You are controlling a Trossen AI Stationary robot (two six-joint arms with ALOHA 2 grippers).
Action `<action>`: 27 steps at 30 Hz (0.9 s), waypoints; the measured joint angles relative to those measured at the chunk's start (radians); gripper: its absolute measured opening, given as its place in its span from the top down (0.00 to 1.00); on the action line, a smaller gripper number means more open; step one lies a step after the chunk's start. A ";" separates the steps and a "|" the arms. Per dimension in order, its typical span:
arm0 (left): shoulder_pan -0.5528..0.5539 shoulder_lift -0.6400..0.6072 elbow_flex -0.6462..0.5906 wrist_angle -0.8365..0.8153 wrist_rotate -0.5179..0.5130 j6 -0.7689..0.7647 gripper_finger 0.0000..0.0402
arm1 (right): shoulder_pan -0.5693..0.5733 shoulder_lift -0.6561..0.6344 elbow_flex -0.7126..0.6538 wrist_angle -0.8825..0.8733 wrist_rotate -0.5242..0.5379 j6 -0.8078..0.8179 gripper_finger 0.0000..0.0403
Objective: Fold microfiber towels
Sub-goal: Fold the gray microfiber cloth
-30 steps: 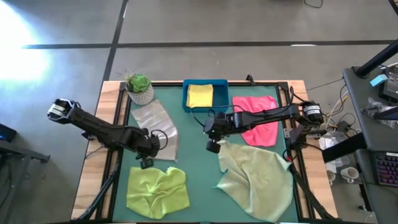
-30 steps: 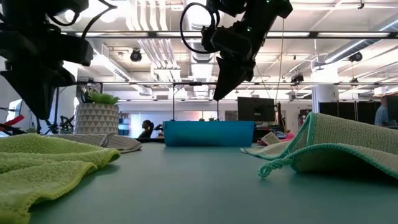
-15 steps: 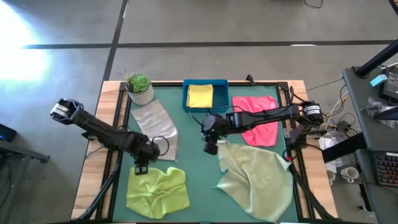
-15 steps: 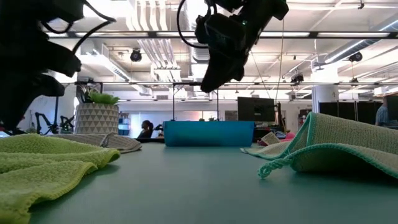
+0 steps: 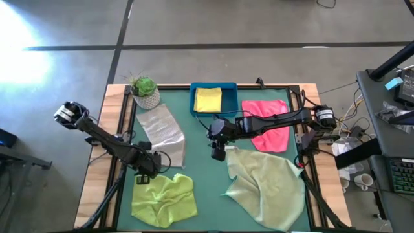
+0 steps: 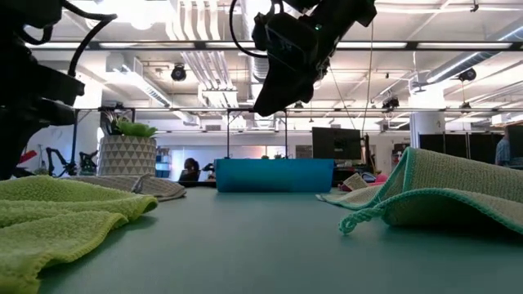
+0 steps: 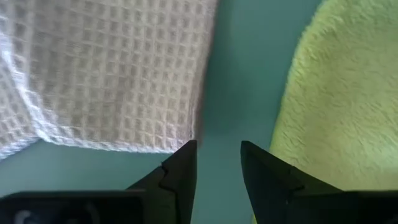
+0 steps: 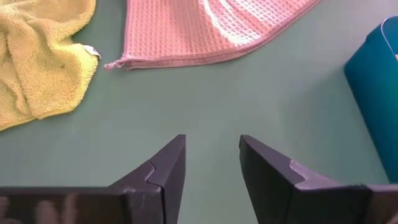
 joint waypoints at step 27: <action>-0.027 0.148 -0.004 0.054 -0.113 0.003 0.73 | 0.000 0.000 -0.005 0.051 0.001 -0.027 0.66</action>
